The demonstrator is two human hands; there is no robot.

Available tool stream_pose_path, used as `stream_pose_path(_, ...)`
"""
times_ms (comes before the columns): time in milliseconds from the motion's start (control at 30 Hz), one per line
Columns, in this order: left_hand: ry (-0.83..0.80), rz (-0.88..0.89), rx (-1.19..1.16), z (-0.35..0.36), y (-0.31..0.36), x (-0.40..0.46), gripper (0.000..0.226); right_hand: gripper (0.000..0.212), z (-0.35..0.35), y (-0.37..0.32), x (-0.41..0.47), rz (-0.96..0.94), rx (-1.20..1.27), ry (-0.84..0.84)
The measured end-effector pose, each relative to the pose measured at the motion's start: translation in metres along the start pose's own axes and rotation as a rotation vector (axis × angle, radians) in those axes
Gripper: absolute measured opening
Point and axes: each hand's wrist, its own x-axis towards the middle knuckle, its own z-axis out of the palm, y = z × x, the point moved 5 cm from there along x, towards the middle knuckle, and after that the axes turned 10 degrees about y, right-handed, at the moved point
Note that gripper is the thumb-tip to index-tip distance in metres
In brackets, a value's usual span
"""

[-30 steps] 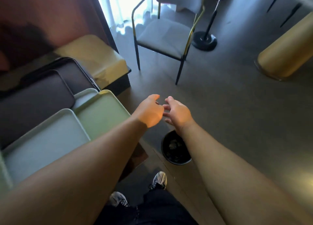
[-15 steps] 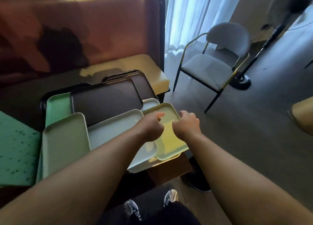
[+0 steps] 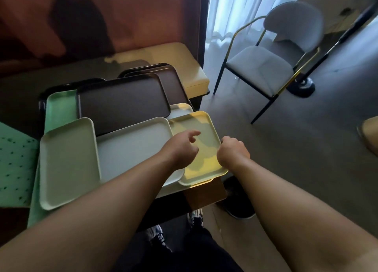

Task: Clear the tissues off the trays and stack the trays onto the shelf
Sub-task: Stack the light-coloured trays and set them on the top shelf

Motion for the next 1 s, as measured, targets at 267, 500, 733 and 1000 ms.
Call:
stream_pose_path(267,0.209,-0.004,-0.034,-0.018,0.007,0.005,0.060,0.029,-0.061,0.016,0.029,0.009,0.453,0.194)
stream_pose_path(500,0.419,-0.130,-0.275,-0.068,-0.003,0.001,0.068,0.025,-0.098,-0.031,0.042,0.011,0.802,0.237)
stream_pose_path(733,0.484,-0.420,-0.981,-0.117,-0.087,-0.041,0.023,0.017,-0.051,-0.142,-0.020,-0.081,1.041,-0.122)
stream_pose_path(1000,0.637,-0.506,-1.031,-0.188,-0.206,-0.113,0.016,0.026,0.036,-0.226,-0.088,0.057,0.912,-0.538)
